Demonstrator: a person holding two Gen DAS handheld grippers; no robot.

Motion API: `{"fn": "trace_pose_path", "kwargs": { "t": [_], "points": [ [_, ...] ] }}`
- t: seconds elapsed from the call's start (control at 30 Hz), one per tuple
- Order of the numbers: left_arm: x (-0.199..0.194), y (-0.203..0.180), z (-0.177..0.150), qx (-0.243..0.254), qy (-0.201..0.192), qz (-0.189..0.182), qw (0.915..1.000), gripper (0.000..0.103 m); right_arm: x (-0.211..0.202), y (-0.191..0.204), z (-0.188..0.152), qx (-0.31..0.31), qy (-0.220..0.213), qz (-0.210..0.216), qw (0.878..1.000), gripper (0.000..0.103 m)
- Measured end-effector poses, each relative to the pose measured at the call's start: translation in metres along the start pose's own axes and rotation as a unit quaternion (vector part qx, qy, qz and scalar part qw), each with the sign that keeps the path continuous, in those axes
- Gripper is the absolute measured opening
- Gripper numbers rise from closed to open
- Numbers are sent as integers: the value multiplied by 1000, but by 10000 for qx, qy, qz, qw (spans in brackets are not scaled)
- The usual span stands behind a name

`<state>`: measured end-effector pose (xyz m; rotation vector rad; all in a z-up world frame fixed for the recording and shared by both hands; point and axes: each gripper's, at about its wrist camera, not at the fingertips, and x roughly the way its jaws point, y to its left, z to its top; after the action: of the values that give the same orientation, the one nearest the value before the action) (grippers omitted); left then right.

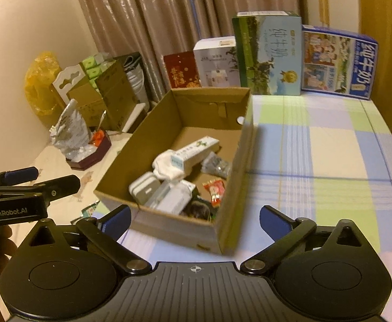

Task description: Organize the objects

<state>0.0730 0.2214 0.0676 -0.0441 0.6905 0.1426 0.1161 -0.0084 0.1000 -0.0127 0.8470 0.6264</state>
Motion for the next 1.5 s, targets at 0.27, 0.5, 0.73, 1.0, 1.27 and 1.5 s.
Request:
{"fn": "trace_pose_path", "kwargs": {
  "t": [0.27, 0.5, 0.73, 1.0, 1.27, 1.5],
  "points": [
    [-34, -7, -18, -157, 189, -249, 9994, 102, -28, 1, -25, 199, 86, -96, 9997, 101],
    [-55, -10, -33, -289, 208, -211, 9991, 102, -44, 3, -41, 219, 166, -217, 9994, 101],
    [-65, -17, -47, -244, 277, -120, 9992, 102, -54, 4, -52, 379, 234, -255, 9987, 101],
    [-74, -26, -59, -98, 383, -75, 9992, 102, -61, 4, -58, 353, 227, -288, 9987, 101],
    [-77, -30, -65, -72, 468, -54, 9989, 102, -61, 2, -64, 310, 278, -303, 9987, 101],
    [-77, -34, -66, -80, 491, -110, 9987, 102, -61, 0, -66, 310, 276, -331, 9986, 101]
  ]
}}
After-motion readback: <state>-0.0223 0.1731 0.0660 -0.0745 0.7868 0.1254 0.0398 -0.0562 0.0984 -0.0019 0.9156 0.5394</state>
